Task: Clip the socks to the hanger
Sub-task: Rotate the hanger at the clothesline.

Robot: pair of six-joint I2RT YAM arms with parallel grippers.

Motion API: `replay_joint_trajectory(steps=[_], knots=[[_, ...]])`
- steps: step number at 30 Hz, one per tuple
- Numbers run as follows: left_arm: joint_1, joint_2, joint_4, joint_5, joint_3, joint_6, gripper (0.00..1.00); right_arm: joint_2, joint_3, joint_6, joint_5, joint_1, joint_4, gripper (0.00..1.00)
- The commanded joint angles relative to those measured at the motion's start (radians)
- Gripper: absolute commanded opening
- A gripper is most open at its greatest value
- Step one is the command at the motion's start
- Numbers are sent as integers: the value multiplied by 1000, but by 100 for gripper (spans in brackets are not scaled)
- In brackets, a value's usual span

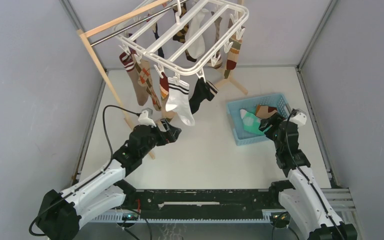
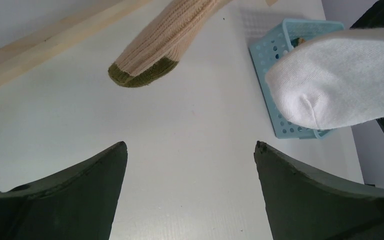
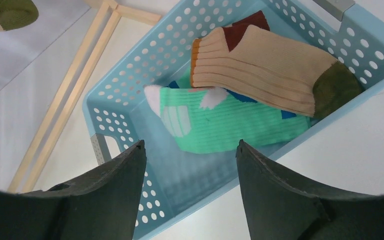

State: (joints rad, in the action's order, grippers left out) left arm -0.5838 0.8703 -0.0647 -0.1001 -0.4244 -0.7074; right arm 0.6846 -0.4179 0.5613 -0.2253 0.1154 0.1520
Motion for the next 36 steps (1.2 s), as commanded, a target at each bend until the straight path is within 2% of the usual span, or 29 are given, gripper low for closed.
replay_joint_trajectory(steps=[1, 10, 14, 19, 22, 29, 32, 36], knots=[[6, -16, -40, -10, 8, 18, 100, 15, -11, -15, 25, -10, -55, 73], [5, 4, -91, 32, 21, 2, 99, 29, -15, -24, 45, -11, -73, 71], [-10, 34, -241, 145, 91, -79, 97, 20, -15, -30, 58, -10, -83, 69], [-173, -58, -191, -65, 122, -59, 98, 22, -16, -15, 135, -8, -133, 67], [-224, -108, -184, -109, 133, -33, 97, 25, -20, -34, 176, 45, -214, 65], [-327, -175, -239, -155, 157, 46, 94, 73, -142, -224, 83, 260, -304, 59], [-372, -184, -280, -134, 139, 116, 93, 116, -207, -309, 146, 311, -356, 55], [-390, -190, -328, -74, 120, 171, 93, 166, -332, -383, 291, 318, -365, 50]])
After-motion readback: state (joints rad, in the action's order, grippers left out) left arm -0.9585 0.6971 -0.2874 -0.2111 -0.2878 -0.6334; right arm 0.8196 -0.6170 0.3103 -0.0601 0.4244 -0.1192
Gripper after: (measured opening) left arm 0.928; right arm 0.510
